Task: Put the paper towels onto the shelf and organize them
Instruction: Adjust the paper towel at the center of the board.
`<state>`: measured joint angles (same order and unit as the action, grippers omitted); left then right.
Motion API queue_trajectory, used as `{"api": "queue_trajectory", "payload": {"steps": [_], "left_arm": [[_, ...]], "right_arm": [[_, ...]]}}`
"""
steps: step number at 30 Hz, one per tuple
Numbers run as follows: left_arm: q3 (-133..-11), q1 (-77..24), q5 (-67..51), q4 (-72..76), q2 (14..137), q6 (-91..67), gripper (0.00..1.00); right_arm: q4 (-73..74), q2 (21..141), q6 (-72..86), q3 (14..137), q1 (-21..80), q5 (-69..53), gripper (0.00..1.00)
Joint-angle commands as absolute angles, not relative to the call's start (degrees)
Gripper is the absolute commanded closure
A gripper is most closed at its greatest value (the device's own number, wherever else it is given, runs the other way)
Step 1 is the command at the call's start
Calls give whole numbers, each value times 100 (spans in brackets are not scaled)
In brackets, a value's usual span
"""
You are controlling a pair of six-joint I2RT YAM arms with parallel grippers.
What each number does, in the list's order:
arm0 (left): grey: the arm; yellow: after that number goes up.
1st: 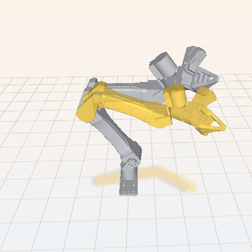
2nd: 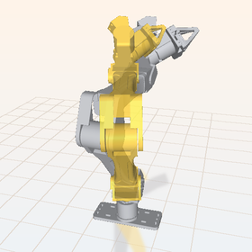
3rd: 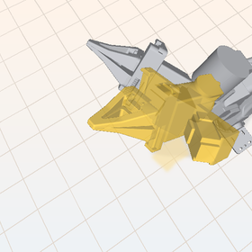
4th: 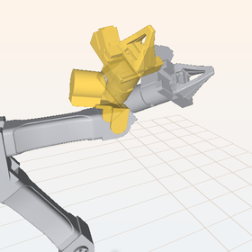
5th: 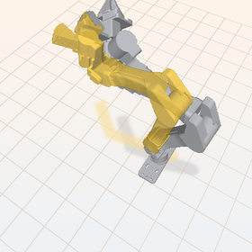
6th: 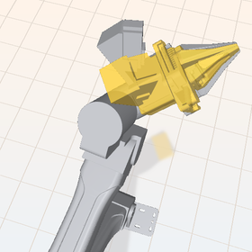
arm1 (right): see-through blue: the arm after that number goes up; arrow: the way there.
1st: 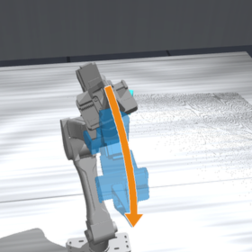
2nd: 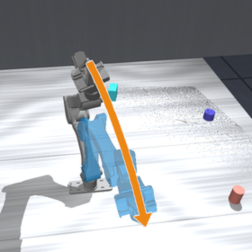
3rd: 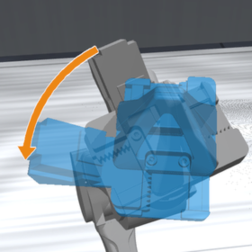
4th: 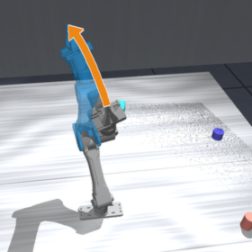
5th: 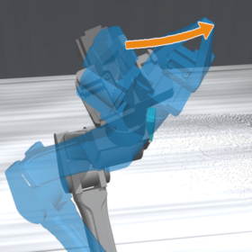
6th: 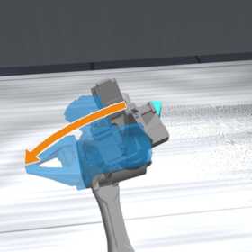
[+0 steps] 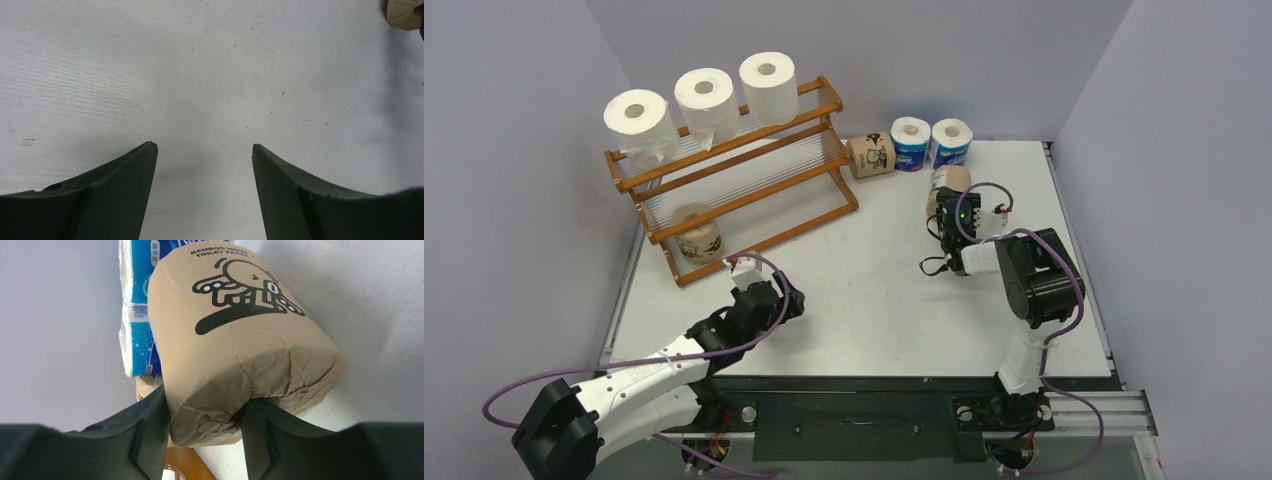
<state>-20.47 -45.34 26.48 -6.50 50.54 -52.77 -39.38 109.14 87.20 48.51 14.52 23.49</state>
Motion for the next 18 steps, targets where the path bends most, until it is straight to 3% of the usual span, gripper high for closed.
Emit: {"api": "queue_trajectory", "payload": {"steps": [1, 11, 18], "left_arm": [[-2141, -4554, 2584, -318, 5088, -5269, 32], [-2032, -4553, 2542, -496, 4767, -5329, 32], [-1960, -4545, 2718, -779, 4191, -5253, 32]], "right_arm": [[-4359, 10520, 8421, 4579, 1399, 2363, 58], [-3925, 8895, 7519, 3773, 1384, 1897, 64], [-1438, 6883, 5805, 3821, 1635, 1191, 65]]}}
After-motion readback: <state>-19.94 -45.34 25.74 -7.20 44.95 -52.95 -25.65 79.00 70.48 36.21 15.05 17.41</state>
